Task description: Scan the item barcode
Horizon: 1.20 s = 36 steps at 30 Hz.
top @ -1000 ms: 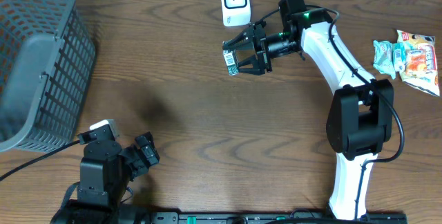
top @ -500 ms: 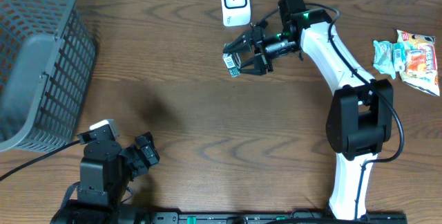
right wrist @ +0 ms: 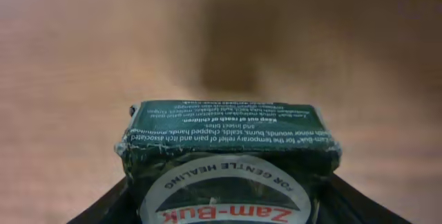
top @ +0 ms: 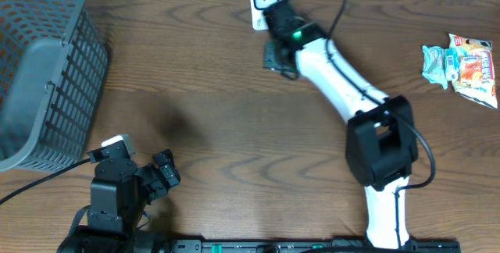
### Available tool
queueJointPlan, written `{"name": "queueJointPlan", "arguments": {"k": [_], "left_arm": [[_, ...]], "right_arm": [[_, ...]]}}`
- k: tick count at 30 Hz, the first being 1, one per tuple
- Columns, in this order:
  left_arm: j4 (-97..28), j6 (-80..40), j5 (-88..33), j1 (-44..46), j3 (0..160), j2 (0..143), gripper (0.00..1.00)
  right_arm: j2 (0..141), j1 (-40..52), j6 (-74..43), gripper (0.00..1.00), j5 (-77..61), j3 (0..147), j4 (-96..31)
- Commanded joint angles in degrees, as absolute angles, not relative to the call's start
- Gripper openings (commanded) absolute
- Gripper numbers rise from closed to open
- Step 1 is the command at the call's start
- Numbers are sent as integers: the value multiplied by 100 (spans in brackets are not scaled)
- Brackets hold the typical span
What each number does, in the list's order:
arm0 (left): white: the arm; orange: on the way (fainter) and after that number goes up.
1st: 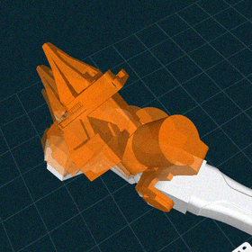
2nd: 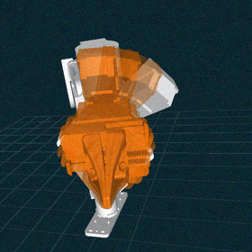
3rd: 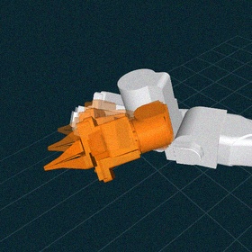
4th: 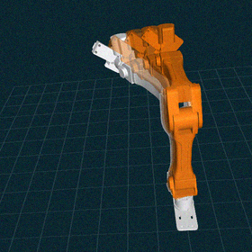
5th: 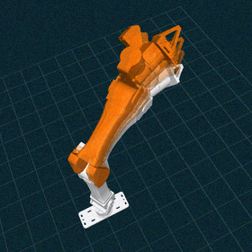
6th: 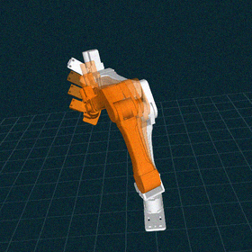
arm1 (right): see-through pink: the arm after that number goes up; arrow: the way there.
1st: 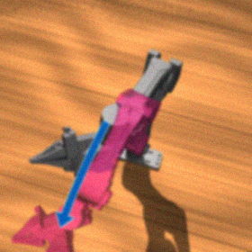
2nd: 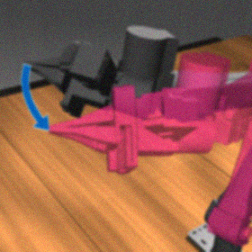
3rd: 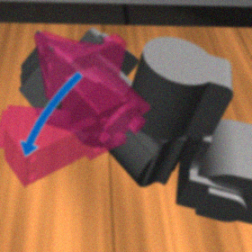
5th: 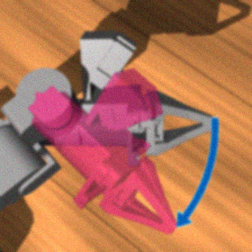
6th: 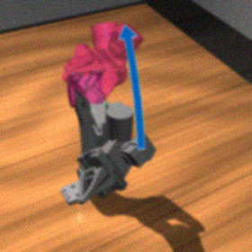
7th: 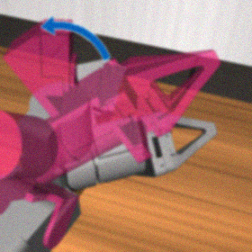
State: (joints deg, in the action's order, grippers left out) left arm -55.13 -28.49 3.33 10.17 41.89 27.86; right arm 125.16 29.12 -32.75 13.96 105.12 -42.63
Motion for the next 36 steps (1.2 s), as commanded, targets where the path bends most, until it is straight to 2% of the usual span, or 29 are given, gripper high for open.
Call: {"name": "queueJointPlan", "arguments": {"k": [1, 5, 10, 14, 25, 31, 36], "left_arm": [[-5524, -2838, 346, 1004, 4200, 2759, 98], [-5524, -2838, 346, 1004, 4200, 2759, 98], [-5524, -2838, 346, 1004, 4200, 2759, 97], [-5524, -2838, 346, 1004, 4200, 2759, 98], [-5524, -2838, 346, 1004, 4200, 2759, 98], [-5524, -2838, 346, 1007, 4200, 2759, 98], [-5524, -2838, 346, 1007, 4200, 2759, 98]], "right_arm": [[12595, 3076, -2838, 58, 2860, 10519, -3754], [12755, 3083, -2738, 60, 3037, 10519, -2915], [12881, 2985, -2342, 55, 3201, 10519, -1573], [12934, 2961, -2213, 59, 3199, 10519, -696], [13417, 2936, -427, 64, 2847, 10527, 2060], [13861, 2731, -97, 64, 2624, 10624, 2534], [13952, 2696, -320, 68, 2663, 10645, 2095]]}}
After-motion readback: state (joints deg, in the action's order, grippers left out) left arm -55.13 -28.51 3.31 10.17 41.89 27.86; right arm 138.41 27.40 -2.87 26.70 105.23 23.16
